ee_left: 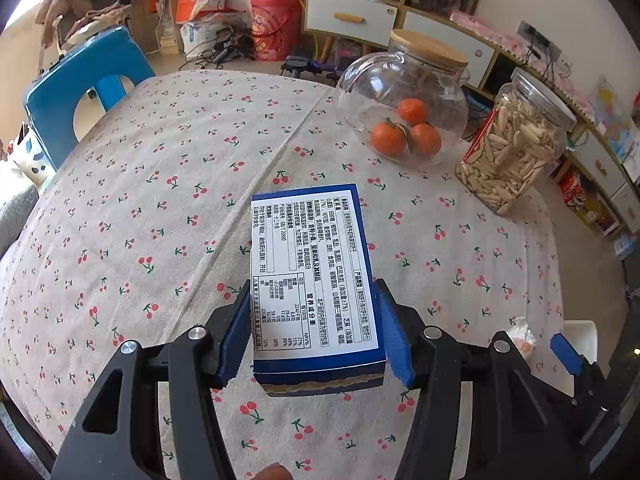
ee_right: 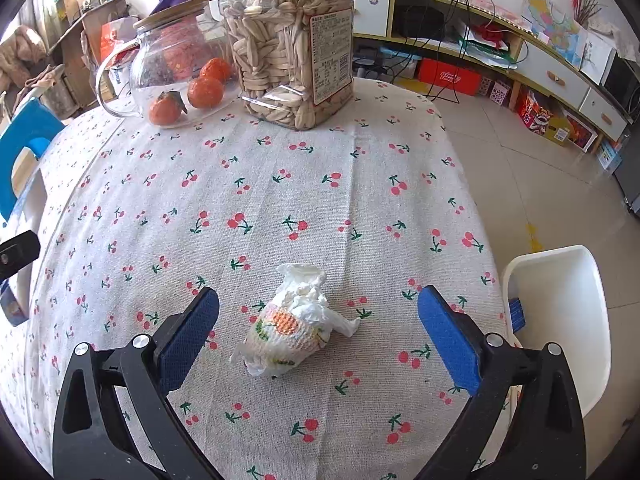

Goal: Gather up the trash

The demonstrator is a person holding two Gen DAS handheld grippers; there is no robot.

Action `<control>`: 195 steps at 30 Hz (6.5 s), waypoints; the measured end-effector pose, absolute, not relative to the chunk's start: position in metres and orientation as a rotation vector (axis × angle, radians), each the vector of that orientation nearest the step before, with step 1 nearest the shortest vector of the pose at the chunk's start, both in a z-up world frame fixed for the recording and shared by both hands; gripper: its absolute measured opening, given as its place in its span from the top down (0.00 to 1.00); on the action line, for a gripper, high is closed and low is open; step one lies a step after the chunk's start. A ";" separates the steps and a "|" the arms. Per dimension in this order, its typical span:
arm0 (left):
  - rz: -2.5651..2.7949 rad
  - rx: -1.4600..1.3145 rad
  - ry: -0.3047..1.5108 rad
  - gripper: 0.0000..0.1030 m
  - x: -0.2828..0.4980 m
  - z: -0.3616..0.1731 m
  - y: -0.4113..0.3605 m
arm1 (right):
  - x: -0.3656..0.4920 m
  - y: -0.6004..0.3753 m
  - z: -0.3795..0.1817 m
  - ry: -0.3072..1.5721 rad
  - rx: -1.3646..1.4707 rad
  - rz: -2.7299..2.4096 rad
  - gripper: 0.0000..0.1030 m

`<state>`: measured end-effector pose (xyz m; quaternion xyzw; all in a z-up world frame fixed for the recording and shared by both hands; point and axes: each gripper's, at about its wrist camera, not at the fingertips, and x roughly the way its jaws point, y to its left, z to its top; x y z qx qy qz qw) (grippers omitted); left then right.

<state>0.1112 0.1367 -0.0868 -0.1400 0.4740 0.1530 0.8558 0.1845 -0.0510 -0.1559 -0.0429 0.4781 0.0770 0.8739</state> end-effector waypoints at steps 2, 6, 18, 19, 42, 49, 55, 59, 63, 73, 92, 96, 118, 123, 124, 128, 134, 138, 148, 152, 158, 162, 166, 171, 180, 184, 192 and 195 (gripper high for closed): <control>0.303 -0.312 0.972 0.45 0.095 -0.081 0.139 | 0.185 -0.046 -0.160 1.001 -0.114 0.169 0.40; 0.310 -0.295 0.943 0.45 0.083 -0.085 0.136 | 0.181 -0.043 -0.155 0.973 -0.108 0.205 0.68; 0.299 -0.285 0.928 0.45 0.086 -0.082 0.130 | 0.171 -0.048 -0.124 0.893 -0.064 0.257 0.70; 0.299 -0.284 0.925 0.45 0.085 -0.081 0.130 | 0.170 -0.049 -0.121 0.886 -0.060 0.259 0.70; 0.267 -0.310 0.839 0.45 0.052 -0.057 0.095 | 0.134 -0.111 -0.053 0.702 -0.011 0.217 0.70; 0.241 -0.302 0.844 0.45 0.045 -0.056 0.074 | 0.119 -0.143 -0.038 0.658 -0.006 0.169 0.70; 0.201 -0.276 0.843 0.45 0.045 -0.052 0.047 | 0.108 -0.182 -0.031 0.627 0.010 0.096 0.70; 0.171 -0.259 0.839 0.45 0.046 -0.048 0.028 | 0.103 -0.209 -0.029 0.620 0.029 0.048 0.69; 0.139 -0.239 0.841 0.45 0.046 -0.047 0.007 | 0.097 -0.236 -0.028 0.611 0.042 -0.003 0.69; 0.031 -0.193 0.844 0.45 0.053 -0.040 -0.058 | 0.099 -0.310 -0.045 0.642 0.135 -0.174 0.27; -0.246 -0.163 0.902 0.45 0.081 -0.052 -0.207 | 0.055 -0.396 -0.045 0.638 0.179 -0.392 0.07; -0.312 -0.171 0.939 0.44 0.093 -0.065 -0.233 | 0.049 -0.412 -0.049 0.649 0.194 -0.430 0.07; -0.166 -0.031 0.788 0.21 0.064 -0.047 -0.171 | 0.037 -0.319 -0.034 0.523 0.096 -0.328 0.07; -0.082 -0.028 0.741 0.15 0.053 -0.038 -0.126 | 0.038 -0.283 -0.032 0.511 0.071 -0.266 0.07; -0.067 -0.018 0.733 0.15 0.051 -0.036 -0.119 | 0.039 -0.276 -0.033 0.512 0.067 -0.252 0.07; -0.024 0.005 0.712 0.13 0.043 -0.032 -0.090 | 0.039 -0.250 -0.034 0.509 0.047 -0.210 0.07; 0.014 -0.008 0.715 0.13 0.029 -0.033 -0.050 | 0.040 -0.218 -0.035 0.531 0.064 -0.140 0.07; 0.025 -0.043 0.724 0.13 0.022 -0.036 -0.026 | 0.036 -0.196 -0.036 0.532 0.053 -0.097 0.07; 0.039 -0.174 0.753 0.13 0.011 -0.048 0.017 | 0.029 -0.153 -0.047 0.491 -0.064 -0.078 0.07; 0.054 -0.179 0.741 0.13 0.009 -0.046 0.026 | 0.030 -0.144 -0.052 0.501 -0.091 -0.062 0.07; 0.065 -0.172 0.748 0.13 0.009 -0.049 0.030 | 0.033 -0.138 -0.055 0.515 -0.093 -0.040 0.07; 0.067 -0.164 0.738 0.13 0.009 -0.047 0.031 | 0.035 -0.135 -0.057 0.525 -0.091 -0.031 0.07; 0.070 -0.162 0.732 0.13 0.010 -0.046 0.031 | 0.036 -0.135 -0.057 0.528 -0.090 -0.029 0.07; 0.070 -0.163 0.733 0.13 0.011 -0.045 0.032 | 0.036 -0.134 -0.057 0.530 -0.089 -0.029 0.07; 0.070 -0.149 0.723 0.13 0.012 -0.043 0.032 | 0.035 -0.131 -0.064 0.532 -0.091 -0.017 0.07; 0.068 -0.137 0.715 0.13 0.010 -0.042 0.028 | 0.034 -0.132 -0.065 0.536 -0.090 -0.009 0.07; 0.075 -0.141 0.716 0.13 0.012 -0.043 0.029 | 0.034 -0.132 -0.064 0.539 -0.091 -0.005 0.07; 0.069 -0.145 0.720 0.13 0.013 -0.043 0.028 | 0.034 -0.132 -0.063 0.546 -0.094 0.001 0.07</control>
